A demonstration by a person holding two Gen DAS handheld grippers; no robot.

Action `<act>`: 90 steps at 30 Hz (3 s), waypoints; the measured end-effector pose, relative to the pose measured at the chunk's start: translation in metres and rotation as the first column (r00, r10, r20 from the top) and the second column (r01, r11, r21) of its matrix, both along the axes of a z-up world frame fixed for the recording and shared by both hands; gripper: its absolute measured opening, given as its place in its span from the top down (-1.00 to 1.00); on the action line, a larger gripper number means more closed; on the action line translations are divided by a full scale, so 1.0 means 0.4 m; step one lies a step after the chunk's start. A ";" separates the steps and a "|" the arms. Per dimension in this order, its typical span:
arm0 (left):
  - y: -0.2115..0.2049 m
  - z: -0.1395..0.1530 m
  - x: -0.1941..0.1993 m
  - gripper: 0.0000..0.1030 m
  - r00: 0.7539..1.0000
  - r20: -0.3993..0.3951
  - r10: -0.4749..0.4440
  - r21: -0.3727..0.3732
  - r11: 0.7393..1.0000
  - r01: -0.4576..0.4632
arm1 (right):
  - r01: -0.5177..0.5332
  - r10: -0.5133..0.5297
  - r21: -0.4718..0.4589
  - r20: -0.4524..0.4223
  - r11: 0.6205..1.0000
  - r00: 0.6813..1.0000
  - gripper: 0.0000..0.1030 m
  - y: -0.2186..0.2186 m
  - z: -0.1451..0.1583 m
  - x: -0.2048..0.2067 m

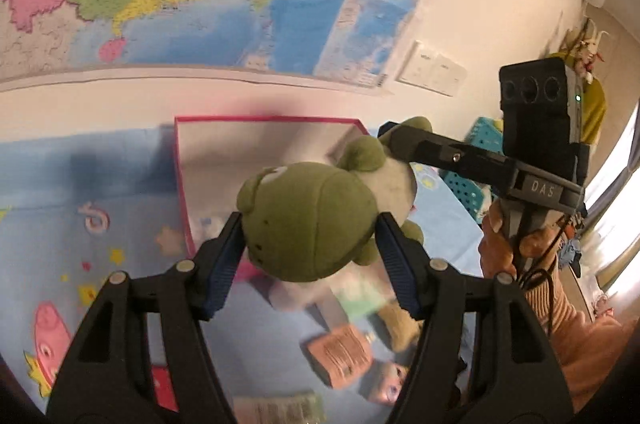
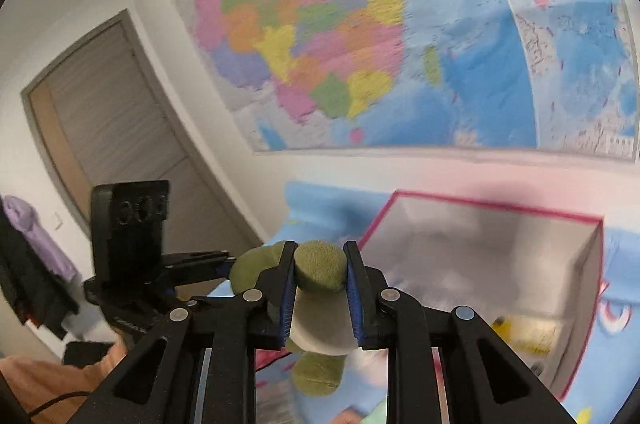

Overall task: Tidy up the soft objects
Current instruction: 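Grasp the green plush frog with the right gripper and drop it into the box, then grasp the beige teddy bear with the right gripper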

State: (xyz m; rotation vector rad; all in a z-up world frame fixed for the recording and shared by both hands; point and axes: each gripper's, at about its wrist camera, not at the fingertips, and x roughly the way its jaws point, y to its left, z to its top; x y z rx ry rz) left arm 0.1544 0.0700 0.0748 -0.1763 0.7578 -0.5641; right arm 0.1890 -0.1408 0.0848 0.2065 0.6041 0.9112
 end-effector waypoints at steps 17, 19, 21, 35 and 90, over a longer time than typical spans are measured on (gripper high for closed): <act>-0.045 -0.183 0.287 -0.30 0.974 -0.207 0.097 0.105 0.991 -0.077 | 0.134 -0.169 -0.177 -0.203 0.975 0.964 0.21 0.054 -0.172 0.281; -0.052 -0.178 0.289 -0.30 0.974 -0.190 0.127 0.114 0.988 -0.106 | 0.155 -0.194 -0.192 -0.206 0.969 0.959 0.05 0.049 -0.174 0.290; -0.052 -0.170 0.287 -0.30 0.974 -0.170 0.147 0.119 0.985 -0.128 | 0.168 -0.208 -0.188 -0.220 0.968 0.953 -0.01 0.039 -0.175 0.292; -0.037 -0.087 0.071 -0.30 0.995 0.033 0.099 0.083 0.991 -0.101 | 0.090 -0.105 -0.120 -0.121 0.989 0.987 -0.05 -0.111 -0.098 0.028; -0.412 -0.402 -0.167 0.15 0.889 -0.351 -0.293 0.067 0.940 0.336 | 0.216 -0.243 -0.111 -0.423 0.970 0.873 0.55 -0.400 -0.428 -0.271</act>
